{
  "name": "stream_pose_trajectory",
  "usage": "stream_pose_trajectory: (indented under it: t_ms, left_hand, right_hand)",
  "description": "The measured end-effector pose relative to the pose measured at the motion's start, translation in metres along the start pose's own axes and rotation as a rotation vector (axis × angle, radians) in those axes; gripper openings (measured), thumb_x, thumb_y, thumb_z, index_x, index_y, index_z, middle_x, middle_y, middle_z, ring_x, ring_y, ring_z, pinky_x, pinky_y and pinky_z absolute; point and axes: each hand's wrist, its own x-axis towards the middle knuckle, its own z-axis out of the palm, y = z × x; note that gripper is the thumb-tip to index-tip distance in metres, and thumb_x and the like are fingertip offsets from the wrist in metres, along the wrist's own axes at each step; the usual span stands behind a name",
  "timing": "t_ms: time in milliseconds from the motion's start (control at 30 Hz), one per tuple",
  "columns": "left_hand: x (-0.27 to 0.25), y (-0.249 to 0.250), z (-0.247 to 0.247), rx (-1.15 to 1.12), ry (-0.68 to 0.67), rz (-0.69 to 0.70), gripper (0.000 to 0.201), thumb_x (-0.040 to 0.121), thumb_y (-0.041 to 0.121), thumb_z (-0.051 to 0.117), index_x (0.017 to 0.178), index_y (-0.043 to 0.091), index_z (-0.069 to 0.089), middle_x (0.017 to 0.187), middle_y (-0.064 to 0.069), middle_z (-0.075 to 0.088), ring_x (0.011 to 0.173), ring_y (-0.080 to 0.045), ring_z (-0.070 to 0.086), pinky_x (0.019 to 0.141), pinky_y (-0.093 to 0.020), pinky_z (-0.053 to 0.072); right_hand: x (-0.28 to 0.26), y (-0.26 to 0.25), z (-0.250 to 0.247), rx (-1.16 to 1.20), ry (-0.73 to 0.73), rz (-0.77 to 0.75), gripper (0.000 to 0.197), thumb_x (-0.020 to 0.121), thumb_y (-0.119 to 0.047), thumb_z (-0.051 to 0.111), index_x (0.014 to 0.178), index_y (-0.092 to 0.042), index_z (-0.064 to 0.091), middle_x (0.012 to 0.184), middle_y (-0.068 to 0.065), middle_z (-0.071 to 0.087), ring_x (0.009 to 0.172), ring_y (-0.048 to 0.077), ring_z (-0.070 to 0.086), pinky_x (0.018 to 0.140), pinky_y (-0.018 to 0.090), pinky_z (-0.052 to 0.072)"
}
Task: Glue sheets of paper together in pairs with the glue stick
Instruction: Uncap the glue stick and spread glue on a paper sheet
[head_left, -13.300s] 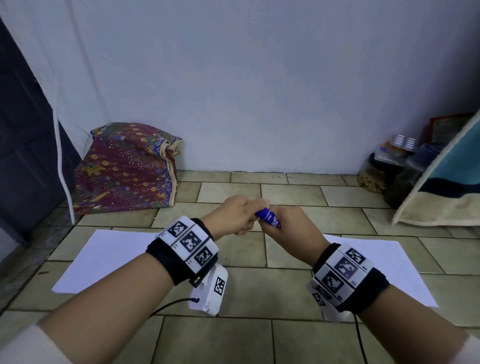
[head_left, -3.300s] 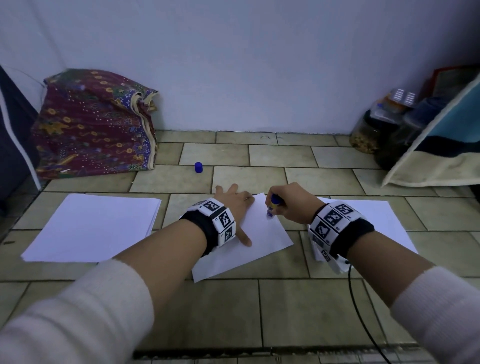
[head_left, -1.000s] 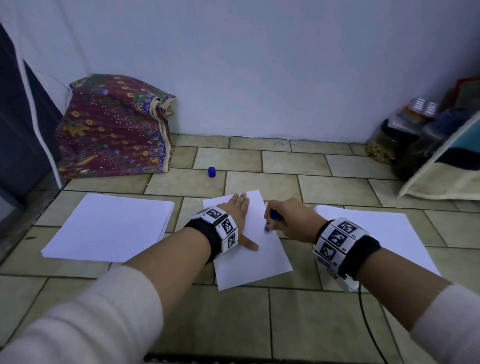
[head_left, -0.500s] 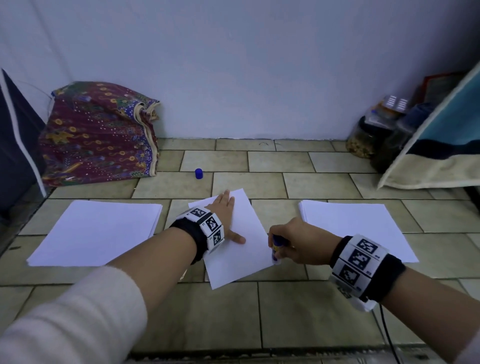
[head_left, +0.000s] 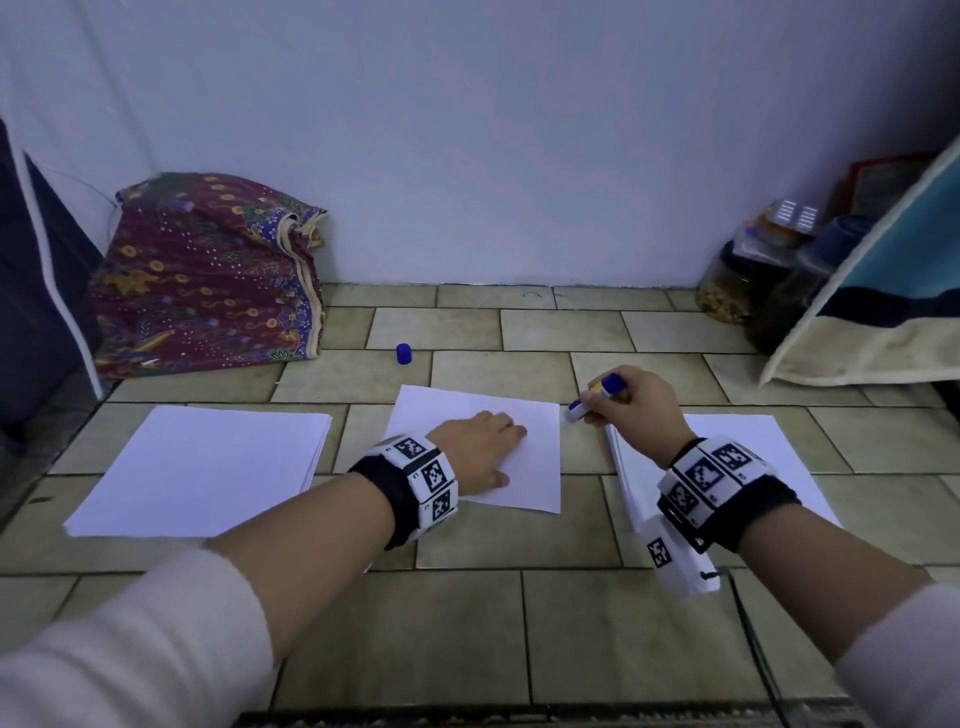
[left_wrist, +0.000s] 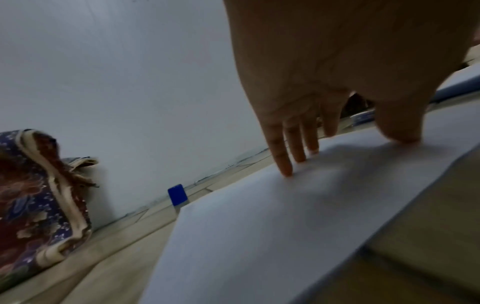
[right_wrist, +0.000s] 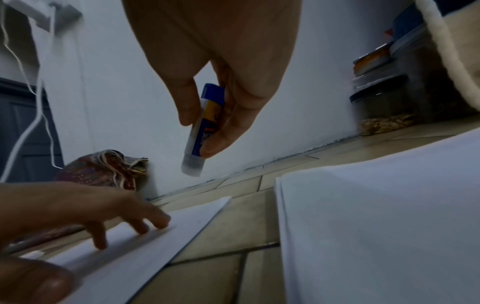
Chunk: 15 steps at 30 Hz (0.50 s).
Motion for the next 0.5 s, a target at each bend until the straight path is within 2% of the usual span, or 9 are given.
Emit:
stream_pose_trajectory:
  t_ms: [100, 233, 300, 400, 433, 500]
  left_hand:
    - [0.004, 0.001, -0.003, 0.057, -0.066, -0.087, 0.061, 0.09, 0.048, 0.056, 0.136, 0.01, 0.04, 0.132, -0.008, 0.039, 0.122, -0.024, 0.038, 0.088, -0.04, 0.046]
    - [0.009, -0.005, -0.002, 0.085, -0.016, -0.119, 0.074, 0.081, 0.06, 0.061, 0.13, 0.008, 0.042, 0.134, -0.009, 0.038, 0.123, -0.024, 0.037, 0.096, -0.036, 0.038]
    - [0.01, -0.008, -0.003, -0.023, -0.032, -0.151, 0.077, 0.078, 0.058, 0.067, 0.129, 0.007, 0.04, 0.132, -0.009, 0.042, 0.119, -0.024, 0.042, 0.091, -0.032, 0.038]
    - [0.011, -0.017, -0.009, -0.134, -0.074, -0.148, 0.081, 0.069, 0.051, 0.08, 0.124, 0.007, 0.039, 0.121, -0.009, 0.051, 0.102, -0.022, 0.052, 0.08, -0.03, 0.042]
    - [0.011, -0.022, -0.011, -0.152, -0.092, -0.138, 0.085, 0.066, 0.047, 0.083, 0.125, 0.007, 0.037, 0.121, -0.01, 0.051, 0.102, -0.023, 0.053, 0.082, -0.032, 0.046]
    - [0.01, -0.03, -0.012, -0.154, -0.127, -0.134, 0.097, 0.064, 0.042, 0.086, 0.134, 0.006, 0.031, 0.133, -0.012, 0.044, 0.116, -0.025, 0.05, 0.095, -0.037, 0.046]
  right_hand:
    - [0.01, -0.002, 0.011, -0.029, 0.026, 0.014, 0.015, 0.085, -0.012, 0.068, 0.092, -0.001, 0.061, 0.08, 0.014, 0.07, 0.073, 0.027, 0.069, 0.078, 0.041, 0.057]
    - [0.02, -0.007, 0.032, -0.058, 0.043, 0.031, 0.012, 0.085, -0.014, 0.067, 0.091, -0.007, 0.059, 0.087, 0.017, 0.07, 0.081, 0.03, 0.069, 0.08, 0.042, 0.056]
    - [0.025, -0.007, 0.046, -0.072, 0.05, 0.027, 0.013, 0.085, -0.016, 0.067, 0.093, -0.008, 0.059, 0.09, 0.015, 0.069, 0.084, 0.03, 0.067, 0.081, 0.042, 0.055]
    - [0.03, -0.01, 0.064, -0.099, 0.021, 0.009, 0.013, 0.086, -0.014, 0.066, 0.096, -0.008, 0.06, 0.09, 0.013, 0.067, 0.084, 0.028, 0.066, 0.082, 0.039, 0.054]
    - [0.031, -0.013, 0.069, -0.1, 0.005, 0.003, 0.012, 0.086, -0.012, 0.065, 0.096, -0.008, 0.06, 0.088, 0.012, 0.066, 0.083, 0.027, 0.066, 0.082, 0.039, 0.054]
    - [0.035, -0.016, 0.077, -0.119, -0.023, -0.018, 0.01, 0.086, -0.009, 0.064, 0.095, -0.009, 0.06, 0.086, 0.012, 0.066, 0.082, 0.027, 0.066, 0.081, 0.039, 0.054]
